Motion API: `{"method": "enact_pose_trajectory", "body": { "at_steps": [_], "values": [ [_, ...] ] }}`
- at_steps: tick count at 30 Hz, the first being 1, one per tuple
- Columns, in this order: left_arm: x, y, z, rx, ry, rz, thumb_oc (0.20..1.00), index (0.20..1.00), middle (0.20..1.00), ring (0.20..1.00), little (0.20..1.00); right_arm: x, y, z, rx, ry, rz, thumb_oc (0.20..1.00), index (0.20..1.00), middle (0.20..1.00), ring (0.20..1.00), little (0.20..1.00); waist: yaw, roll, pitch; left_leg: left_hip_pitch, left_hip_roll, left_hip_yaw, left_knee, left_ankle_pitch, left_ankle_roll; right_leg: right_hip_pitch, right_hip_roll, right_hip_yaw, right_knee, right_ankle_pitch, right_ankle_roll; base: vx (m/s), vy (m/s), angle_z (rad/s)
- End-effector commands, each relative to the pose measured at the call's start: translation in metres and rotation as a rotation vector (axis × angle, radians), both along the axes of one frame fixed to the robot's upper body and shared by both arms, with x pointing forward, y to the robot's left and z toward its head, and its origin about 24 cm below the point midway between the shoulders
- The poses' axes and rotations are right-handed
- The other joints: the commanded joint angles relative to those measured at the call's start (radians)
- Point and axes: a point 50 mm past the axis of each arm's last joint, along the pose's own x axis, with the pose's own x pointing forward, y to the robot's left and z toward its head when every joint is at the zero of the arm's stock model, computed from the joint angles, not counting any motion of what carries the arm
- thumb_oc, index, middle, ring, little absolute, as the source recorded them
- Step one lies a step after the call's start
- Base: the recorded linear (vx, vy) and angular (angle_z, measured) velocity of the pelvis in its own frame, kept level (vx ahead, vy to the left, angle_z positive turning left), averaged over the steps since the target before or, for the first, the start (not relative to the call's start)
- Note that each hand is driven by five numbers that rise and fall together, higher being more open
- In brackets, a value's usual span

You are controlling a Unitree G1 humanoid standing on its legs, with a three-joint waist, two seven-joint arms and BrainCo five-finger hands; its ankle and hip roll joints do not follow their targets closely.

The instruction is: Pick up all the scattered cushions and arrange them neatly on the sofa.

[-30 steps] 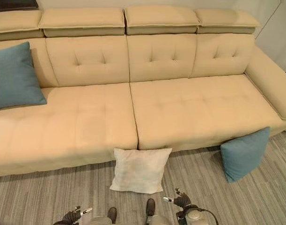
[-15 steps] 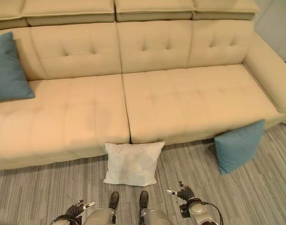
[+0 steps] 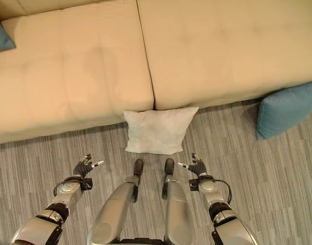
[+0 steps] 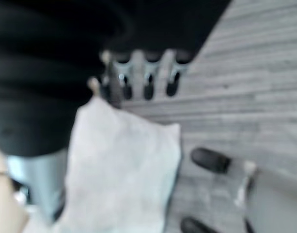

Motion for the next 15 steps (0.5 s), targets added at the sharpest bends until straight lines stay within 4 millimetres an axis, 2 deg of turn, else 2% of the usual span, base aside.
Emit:
{"method": "enact_pose_trajectory", "body": {
  "at_steps": [1,2,3,6,10,11,13,14,15],
  "values": [
    [0.002,0.004,0.006,-0.032,-0.070,0.099,1.000,1.000,1.000,1.000,1.000,0.001,-0.018,0.017,-0.073,-0.118,-0.080,1.000,1.000,1.000,1.000,1.000,-0.015,0.013,-0.089,-0.078,0.055,-0.022,0.040,-0.011,-0.058,-0.020,-0.028,0.032,0.013,-0.014,0.049,-0.16,-0.038,0.00],
    [0.010,0.005,0.017,-0.034,-0.106,0.105,1.000,1.000,1.000,1.000,1.000,0.008,-0.019,0.028,-0.094,-0.158,-0.078,1.000,1.000,1.000,1.000,1.000,-0.020,0.014,-0.085,-0.125,0.058,-0.022,0.063,-0.008,-0.061,-0.062,-0.030,0.031,0.032,-0.015,0.047,-0.05,-0.046,-0.04],
    [0.018,0.001,0.027,-0.029,-0.140,0.098,1.000,1.000,1.000,1.000,1.000,0.013,-0.022,0.035,-0.125,-0.182,-0.098,1.000,1.000,1.000,1.000,1.000,-0.022,0.019,-0.082,-0.151,0.062,-0.026,0.085,-0.039,-0.066,-0.093,-0.028,0.037,0.064,-0.048,0.051,-0.04,-0.061,-0.04],
    [0.044,0.000,0.066,-0.016,-0.262,0.108,1.000,1.000,1.000,1.000,1.000,0.034,-0.029,0.073,-0.180,-0.301,-0.125,1.000,1.000,1.000,1.000,1.000,-0.032,0.028,-0.063,-0.272,0.068,-0.033,0.129,-0.033,-0.070,-0.230,-0.028,0.045,0.141,-0.057,0.048,-0.05,-0.041,-0.02],
    [0.061,-0.001,0.097,0.001,-0.343,0.116,1.000,1.000,1.000,1.000,1.000,0.050,-0.031,0.110,-0.222,-0.413,-0.139,1.000,1.000,1.000,1.000,1.000,-0.038,0.033,-0.045,-0.413,0.077,-0.035,0.186,-0.028,-0.073,-0.371,-0.027,0.062,0.204,-0.064,0.049,-0.02,-0.030,-0.03],
    [0.067,-0.002,0.110,0.009,-0.383,0.119,1.000,1.000,1.000,1.000,1.000,0.054,-0.034,0.123,-0.244,-0.451,-0.147,1.000,1.000,1.000,1.000,1.000,-0.040,0.036,-0.040,-0.444,0.075,-0.034,0.198,-0.028,-0.071,-0.408,-0.027,0.063,0.226,-0.068,0.050,0.01,-0.033,-0.10],
    [0.069,-0.004,0.114,0.013,-0.396,0.117,1.000,1.000,1.000,1.000,1.000,0.055,-0.034,0.128,-0.255,-0.469,-0.147,1.000,1.000,1.000,1.000,1.000,-0.041,0.037,-0.038,-0.472,0.076,-0.035,0.209,-0.029,-0.069,-0.435,-0.029,0.064,0.241,-0.071,0.050,0.02,-0.030,-0.09],
    [0.074,-0.003,0.129,0.018,-0.438,0.146,1.000,1.000,1.000,1.000,1.000,0.059,-0.041,0.143,-0.274,-0.505,-0.177,1.000,1.000,1.000,1.000,1.000,-0.040,0.037,-0.028,-0.520,0.073,-0.038,0.233,-0.033,-0.067,-0.486,-0.026,0.067,0.273,-0.077,0.050,0.03,-0.031,-0.05],
    [0.074,-0.003,0.129,0.017,-0.439,0.146,1.000,1.000,1.000,1.000,1.000,0.059,-0.041,0.143,-0.274,-0.506,-0.177,1.000,1.000,1.000,1.000,1.000,-0.040,0.037,-0.029,-0.523,0.073,-0.038,0.234,-0.033,-0.067,-0.489,-0.026,0.067,0.275,-0.078,0.050,0.06,-0.062,-0.03]
  ]
}}
